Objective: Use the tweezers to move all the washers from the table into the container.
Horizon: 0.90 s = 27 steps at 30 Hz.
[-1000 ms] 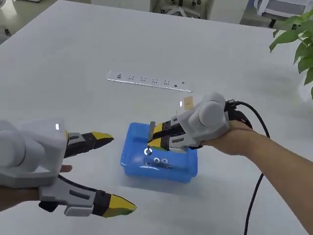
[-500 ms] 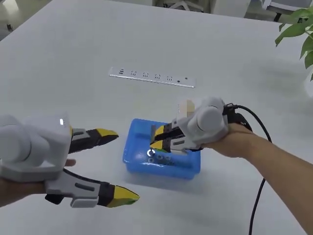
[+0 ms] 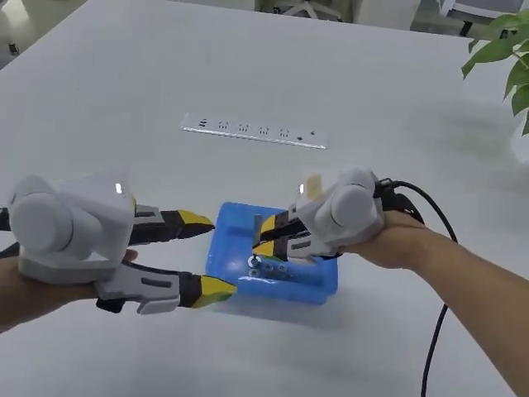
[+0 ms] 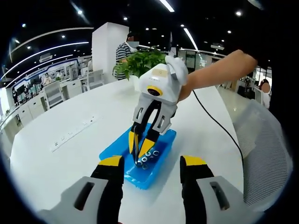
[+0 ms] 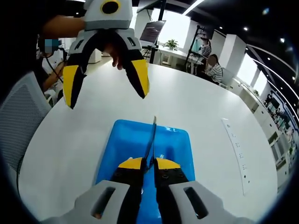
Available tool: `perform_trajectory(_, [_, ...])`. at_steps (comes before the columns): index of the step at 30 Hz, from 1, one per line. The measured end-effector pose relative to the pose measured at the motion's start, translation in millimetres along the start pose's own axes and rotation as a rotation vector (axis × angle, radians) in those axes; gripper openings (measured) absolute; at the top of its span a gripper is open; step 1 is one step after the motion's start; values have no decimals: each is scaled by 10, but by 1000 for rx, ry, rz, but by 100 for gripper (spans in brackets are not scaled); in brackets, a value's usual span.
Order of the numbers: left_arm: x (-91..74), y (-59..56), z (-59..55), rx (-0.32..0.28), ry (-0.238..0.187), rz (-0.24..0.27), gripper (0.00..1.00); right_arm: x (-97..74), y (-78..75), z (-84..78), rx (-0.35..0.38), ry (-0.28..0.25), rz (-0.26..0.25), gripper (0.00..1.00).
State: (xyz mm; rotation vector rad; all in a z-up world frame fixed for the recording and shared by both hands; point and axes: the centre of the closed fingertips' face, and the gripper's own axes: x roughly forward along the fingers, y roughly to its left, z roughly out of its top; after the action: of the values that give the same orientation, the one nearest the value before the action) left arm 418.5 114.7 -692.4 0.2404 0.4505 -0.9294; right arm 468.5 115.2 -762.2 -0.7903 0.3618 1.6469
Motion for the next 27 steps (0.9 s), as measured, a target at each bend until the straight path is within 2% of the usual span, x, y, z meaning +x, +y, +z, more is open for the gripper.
perform_trajectory(14, [215, 187, 124, 92, 20, -18, 28, 1, 6, 0, -16, 6, 3, 10])
perform_trajectory(19, [301, 202, 185, 123, 15, -33, 23, 3, 9, 3, -21, 6, 4, 10])
perform_trajectory(27, [368, 206, 215, 161, 20, -53, 13, 6, 17, 7, -37, 7, 11, 10])
